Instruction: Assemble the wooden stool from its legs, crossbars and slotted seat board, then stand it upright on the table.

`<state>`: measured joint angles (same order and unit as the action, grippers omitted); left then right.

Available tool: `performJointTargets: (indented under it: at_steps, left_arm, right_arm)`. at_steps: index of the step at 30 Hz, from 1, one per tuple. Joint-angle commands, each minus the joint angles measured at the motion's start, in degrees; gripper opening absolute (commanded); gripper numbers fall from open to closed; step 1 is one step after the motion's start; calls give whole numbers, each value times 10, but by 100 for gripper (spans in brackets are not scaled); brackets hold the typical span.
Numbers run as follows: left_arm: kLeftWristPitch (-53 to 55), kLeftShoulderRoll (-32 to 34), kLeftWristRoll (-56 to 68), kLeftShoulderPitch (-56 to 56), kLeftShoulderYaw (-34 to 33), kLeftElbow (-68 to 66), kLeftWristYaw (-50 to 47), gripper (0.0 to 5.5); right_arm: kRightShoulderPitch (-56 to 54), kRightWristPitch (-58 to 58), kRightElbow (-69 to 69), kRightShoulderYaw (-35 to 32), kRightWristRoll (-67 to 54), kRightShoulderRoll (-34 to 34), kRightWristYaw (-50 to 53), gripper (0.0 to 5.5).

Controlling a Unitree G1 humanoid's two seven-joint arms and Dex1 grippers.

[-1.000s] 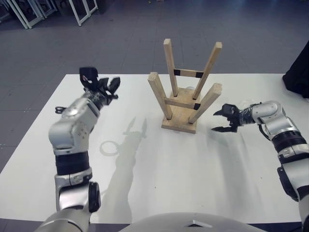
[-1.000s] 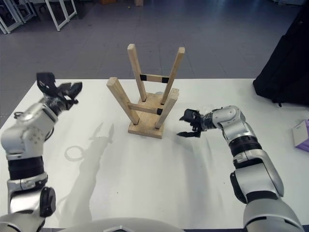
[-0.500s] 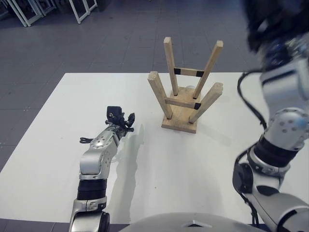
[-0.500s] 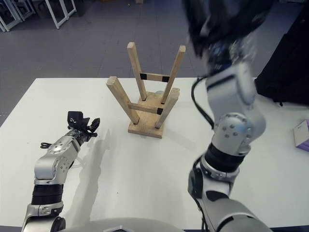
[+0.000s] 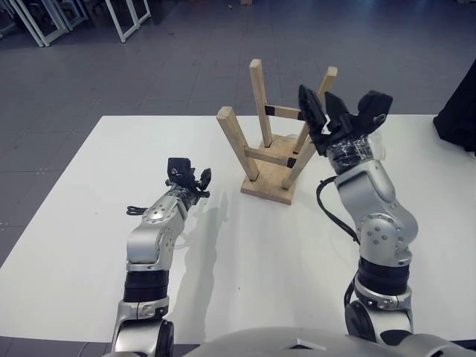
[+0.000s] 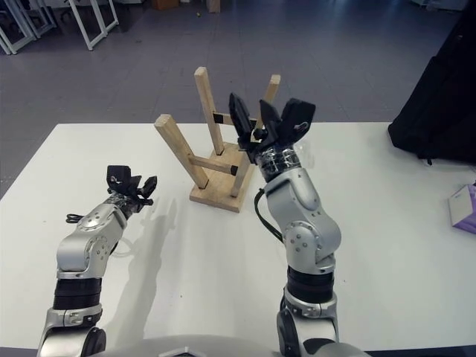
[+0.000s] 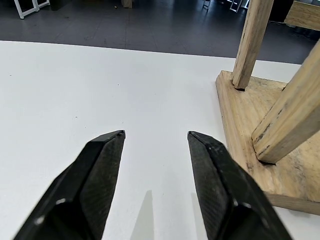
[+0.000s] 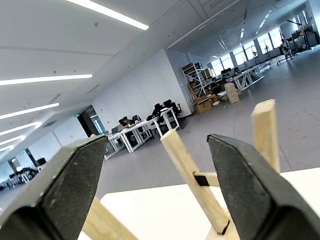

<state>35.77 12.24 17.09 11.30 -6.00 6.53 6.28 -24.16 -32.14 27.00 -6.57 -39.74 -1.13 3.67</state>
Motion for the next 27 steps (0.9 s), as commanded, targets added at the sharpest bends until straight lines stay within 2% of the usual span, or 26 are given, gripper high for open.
performJointTargets:
  at_steps: [1, 2, 4, 7, 9, 12, 17, 19, 24, 27]
  left_arm:
    - [-5, -10, -8, -17, -7, 2, -9, 230]
    - [-4, -12, -8, -23, -8, 6, -10, 230]
    - [-3, -14, -8, -28, -7, 9, -10, 230]
    - [0, -13, -8, -26, -5, 8, -7, 230]
    - [1, -9, -9, -20, -5, 1, -2, 230]
    - [-1, -3, -11, -15, -7, -8, 3, 230]
    - [-9, 9, -16, -7, -11, -26, 10, 230]
    - [-11, 12, -18, -7, -15, -28, 12, 230]
    - [-10, 10, -18, -11, -18, -23, 12, 230]
    - [-8, 14, -18, -11, -21, -23, 15, 230]
  right_arm:
    - [-67, -20, 21, -75, -33, -77, -5, 366]
    - [-64, -19, 0, -78, -11, -112, -26, 366]
    - [-33, 9, -54, -44, 69, -184, -83, 366]
    - [12, 107, -145, 50, 188, -238, -179, 366]
    - [24, 174, -217, 103, 243, -237, -230, 366]
    - [-2, 224, -264, 142, 271, -204, -266, 366]
    - [1, 154, -55, 241, 206, -135, -316, 366]
    - [5, 126, -37, 239, 200, -131, -313, 366]
    - [-17, 102, -121, 170, 237, -134, -259, 366]
    - [-12, 86, -108, 161, 223, -123, -258, 366]
